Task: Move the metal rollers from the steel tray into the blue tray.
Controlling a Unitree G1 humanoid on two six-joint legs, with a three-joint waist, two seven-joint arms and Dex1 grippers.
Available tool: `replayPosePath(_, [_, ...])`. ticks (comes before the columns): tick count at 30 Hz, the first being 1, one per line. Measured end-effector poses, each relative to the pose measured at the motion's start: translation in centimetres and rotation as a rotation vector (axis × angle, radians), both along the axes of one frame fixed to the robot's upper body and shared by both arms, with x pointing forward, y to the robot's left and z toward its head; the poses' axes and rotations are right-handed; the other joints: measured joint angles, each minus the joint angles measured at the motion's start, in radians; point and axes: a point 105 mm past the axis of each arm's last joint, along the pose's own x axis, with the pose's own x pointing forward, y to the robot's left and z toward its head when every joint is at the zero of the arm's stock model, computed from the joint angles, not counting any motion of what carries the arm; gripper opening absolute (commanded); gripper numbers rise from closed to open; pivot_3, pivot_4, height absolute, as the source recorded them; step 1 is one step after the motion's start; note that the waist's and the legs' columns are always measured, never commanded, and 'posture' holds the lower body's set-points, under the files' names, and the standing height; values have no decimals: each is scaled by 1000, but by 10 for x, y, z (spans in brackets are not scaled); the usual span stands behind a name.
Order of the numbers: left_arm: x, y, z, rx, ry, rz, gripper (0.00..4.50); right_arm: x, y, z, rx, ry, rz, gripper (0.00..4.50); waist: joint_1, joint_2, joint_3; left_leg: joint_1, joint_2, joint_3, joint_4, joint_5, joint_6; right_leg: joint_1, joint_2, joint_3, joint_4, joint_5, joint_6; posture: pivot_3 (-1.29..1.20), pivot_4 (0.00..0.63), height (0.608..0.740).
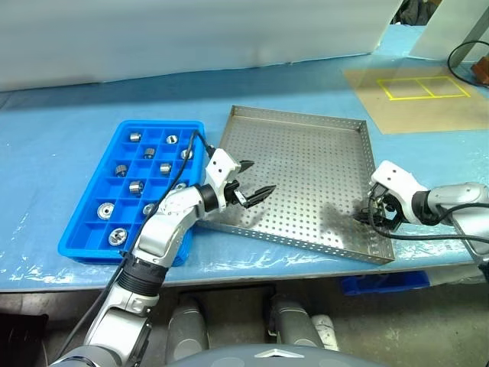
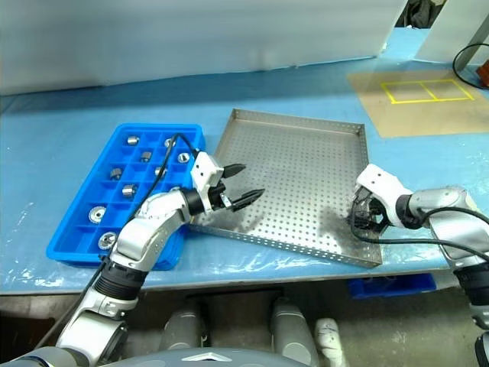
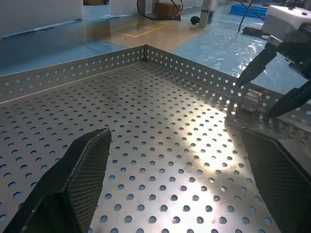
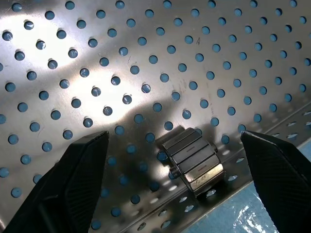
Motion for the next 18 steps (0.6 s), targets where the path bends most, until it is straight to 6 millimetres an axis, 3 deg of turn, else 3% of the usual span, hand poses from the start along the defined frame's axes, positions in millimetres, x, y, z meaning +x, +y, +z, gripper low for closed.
replayPosePath(12, [-2,1,0,-7,-3,13,4500,4,0,-5,-123,120,239,4470,0,0,0,-2,1,2,1,-1,3,-2,0,0,1,0,0,-250,150,740])
replayPosePath(15, [-2,1,0,-8,-3,16,4500,8,-2,-5,-162,129,277,3854,0,0,0,-2,1,2,2,-1,3,-2,0,0,1,0,-1,-247,150,740])
replayPosePath(18, [-1,2,0,-8,-3,20,4500,13,-5,-5,-200,132,312,2774,0,0,0,-2,1,3,2,-1,3,-3,0,0,1,0,-1,-243,150,740])
